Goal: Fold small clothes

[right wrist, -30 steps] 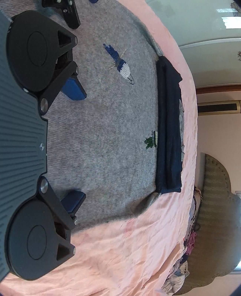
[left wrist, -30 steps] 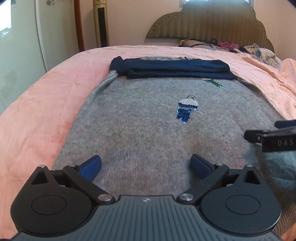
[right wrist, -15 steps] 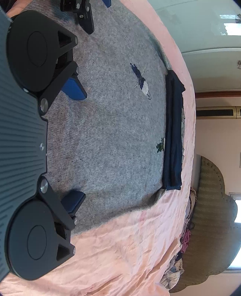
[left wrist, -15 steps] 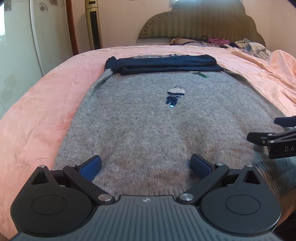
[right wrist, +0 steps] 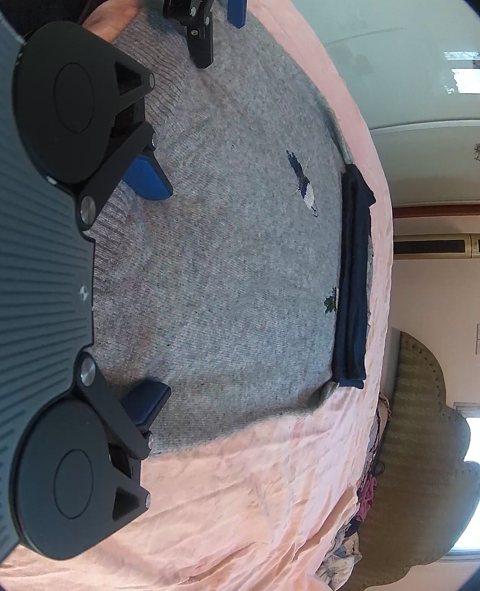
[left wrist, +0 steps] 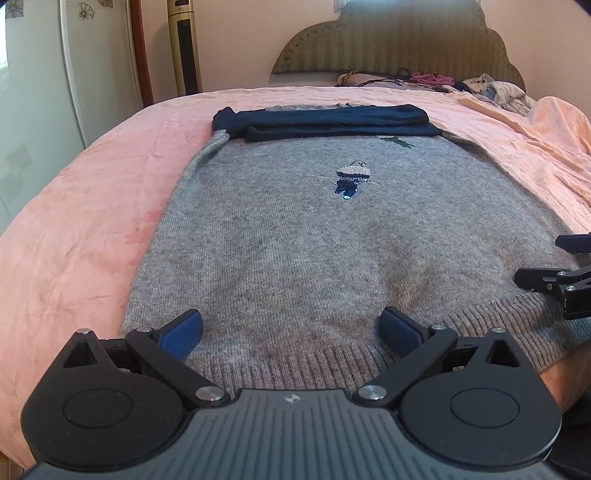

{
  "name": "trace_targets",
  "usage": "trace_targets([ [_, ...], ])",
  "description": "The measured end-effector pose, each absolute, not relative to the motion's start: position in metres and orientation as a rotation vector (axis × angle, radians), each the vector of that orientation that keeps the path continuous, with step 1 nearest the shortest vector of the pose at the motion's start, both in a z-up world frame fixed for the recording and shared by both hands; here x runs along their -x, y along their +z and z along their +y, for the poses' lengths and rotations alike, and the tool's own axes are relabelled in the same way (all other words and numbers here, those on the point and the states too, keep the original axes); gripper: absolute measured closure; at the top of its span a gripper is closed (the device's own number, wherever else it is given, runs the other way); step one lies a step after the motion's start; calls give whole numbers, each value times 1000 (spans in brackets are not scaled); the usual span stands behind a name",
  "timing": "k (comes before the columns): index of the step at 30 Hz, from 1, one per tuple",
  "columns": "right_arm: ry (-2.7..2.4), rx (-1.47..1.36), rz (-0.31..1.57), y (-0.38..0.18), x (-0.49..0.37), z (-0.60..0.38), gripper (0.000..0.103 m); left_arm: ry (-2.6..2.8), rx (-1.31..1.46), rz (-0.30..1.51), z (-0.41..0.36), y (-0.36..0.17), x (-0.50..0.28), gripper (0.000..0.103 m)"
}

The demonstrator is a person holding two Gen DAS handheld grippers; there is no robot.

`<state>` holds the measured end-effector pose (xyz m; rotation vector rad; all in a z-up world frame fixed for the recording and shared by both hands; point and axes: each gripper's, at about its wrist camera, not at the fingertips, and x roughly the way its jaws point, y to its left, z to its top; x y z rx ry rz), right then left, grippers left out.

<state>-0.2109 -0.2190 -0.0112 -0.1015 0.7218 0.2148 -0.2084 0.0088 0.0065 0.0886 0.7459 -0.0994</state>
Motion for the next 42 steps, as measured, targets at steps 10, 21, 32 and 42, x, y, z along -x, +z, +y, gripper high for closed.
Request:
trace_targets([
  [10,211,98,720,-11,211,-220,0,-102,-91,745,9,7,209,0],
  [21,224,105,729,-9,212,-222,0,-93,-84,745,24,18,215,0],
  [32,290,-523,923,12,223,-366,0,-195,473,845,139,26,230,0],
  [42,574,-764,1048,-8,219,-349,13,-472,881,944,139,0,211,12],
])
